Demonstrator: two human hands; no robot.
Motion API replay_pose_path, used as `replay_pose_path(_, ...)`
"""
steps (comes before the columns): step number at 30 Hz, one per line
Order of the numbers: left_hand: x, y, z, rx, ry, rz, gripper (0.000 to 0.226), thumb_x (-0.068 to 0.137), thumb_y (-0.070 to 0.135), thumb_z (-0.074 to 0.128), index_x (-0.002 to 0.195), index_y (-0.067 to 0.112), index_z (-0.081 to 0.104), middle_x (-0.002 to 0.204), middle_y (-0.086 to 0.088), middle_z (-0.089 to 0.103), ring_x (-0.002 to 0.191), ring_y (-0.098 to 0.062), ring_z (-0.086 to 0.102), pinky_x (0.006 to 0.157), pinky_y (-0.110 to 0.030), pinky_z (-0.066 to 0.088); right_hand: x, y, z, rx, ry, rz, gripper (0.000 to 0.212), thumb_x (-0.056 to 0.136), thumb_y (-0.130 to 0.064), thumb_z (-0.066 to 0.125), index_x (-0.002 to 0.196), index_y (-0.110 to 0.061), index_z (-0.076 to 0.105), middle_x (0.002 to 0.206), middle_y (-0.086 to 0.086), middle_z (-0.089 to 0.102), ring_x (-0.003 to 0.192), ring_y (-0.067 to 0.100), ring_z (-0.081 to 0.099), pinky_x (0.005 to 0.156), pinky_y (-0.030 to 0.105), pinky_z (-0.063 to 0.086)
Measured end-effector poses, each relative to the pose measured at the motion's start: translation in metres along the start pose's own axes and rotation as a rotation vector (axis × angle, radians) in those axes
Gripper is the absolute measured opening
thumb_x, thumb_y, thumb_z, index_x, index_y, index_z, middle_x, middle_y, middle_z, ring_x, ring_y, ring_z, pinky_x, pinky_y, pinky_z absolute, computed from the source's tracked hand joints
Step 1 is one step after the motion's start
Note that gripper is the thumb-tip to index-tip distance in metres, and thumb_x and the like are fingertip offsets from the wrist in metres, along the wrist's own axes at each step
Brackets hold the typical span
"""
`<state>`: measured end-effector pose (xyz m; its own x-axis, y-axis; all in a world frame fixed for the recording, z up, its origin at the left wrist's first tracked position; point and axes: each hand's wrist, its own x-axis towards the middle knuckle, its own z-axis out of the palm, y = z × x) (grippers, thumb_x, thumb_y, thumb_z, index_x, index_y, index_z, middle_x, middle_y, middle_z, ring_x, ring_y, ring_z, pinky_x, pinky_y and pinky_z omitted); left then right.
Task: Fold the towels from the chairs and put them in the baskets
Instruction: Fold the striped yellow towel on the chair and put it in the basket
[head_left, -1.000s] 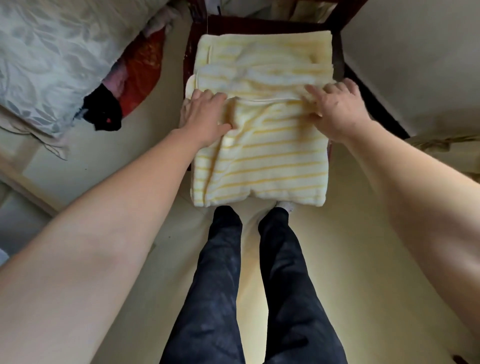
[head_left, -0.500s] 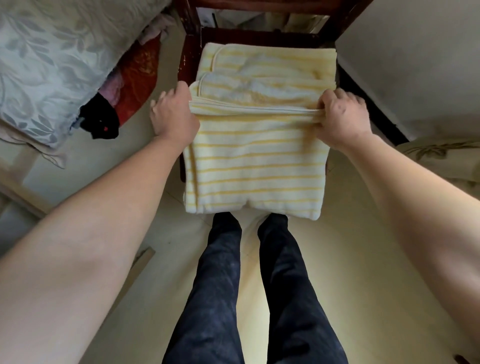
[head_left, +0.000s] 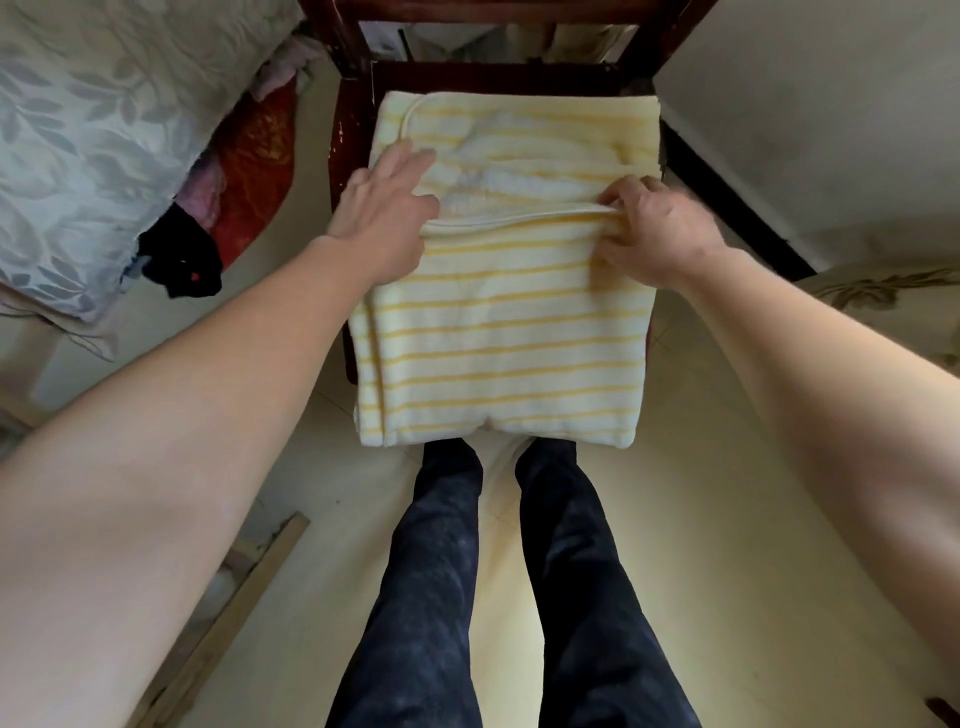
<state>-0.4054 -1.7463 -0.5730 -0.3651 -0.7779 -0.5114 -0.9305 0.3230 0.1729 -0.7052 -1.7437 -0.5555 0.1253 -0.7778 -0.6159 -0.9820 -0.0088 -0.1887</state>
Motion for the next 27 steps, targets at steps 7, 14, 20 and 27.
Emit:
replay_pose_path(7,0.011,0.012,-0.006,-0.113,0.064,-0.251,0.031,0.088,0.017,0.05,0.118,0.009,0.049,0.11,-0.018,0.064,0.103,-0.038,0.055,0.093,-0.045,0.033,-0.007,-0.004,0.02,0.435,0.287,0.245,0.058,0.084,-0.037,0.06,0.135,-0.015,0.043,0.13,0.01,0.052,0.105,0.026,0.054,0.088,0.034,0.042)
replay_pose_path(14,-0.007,0.008,-0.011,-0.215,-0.155,-0.128,0.08,0.069,0.086,0.054,0.118,0.024,0.065,0.115,-0.008,0.065,0.113,-0.031,0.055,0.097,-0.044,0.043,-0.029,0.004,0.023,0.902,0.082,0.526,0.042,0.072,-0.056,0.073,0.103,-0.027,0.07,0.104,-0.009,0.071,0.099,0.015,0.068,0.094,0.037,0.056)
replay_pose_path(20,-0.012,0.006,-0.022,-0.218,-0.134,-0.063,0.066,0.075,0.052,0.075,0.132,0.025,0.056,0.124,-0.006,0.051,0.12,-0.029,0.047,0.1,-0.043,0.038,-0.052,-0.003,0.027,1.028,0.22,0.338,0.03,0.08,-0.022,0.072,0.11,-0.027,0.071,0.099,-0.016,0.071,0.086,-0.008,0.065,0.071,0.008,0.05)
replay_pose_path(27,-0.014,0.03,-0.015,-0.179,-0.063,0.12,0.12,0.061,0.047,0.085,0.155,0.03,0.014,0.163,0.001,0.019,0.151,-0.019,0.007,0.12,-0.05,0.011,-0.06,-0.017,0.027,0.817,0.028,-0.063,0.04,0.079,-0.005,0.072,0.056,-0.023,0.045,0.051,-0.016,0.045,0.054,-0.002,0.04,0.054,0.02,0.035)
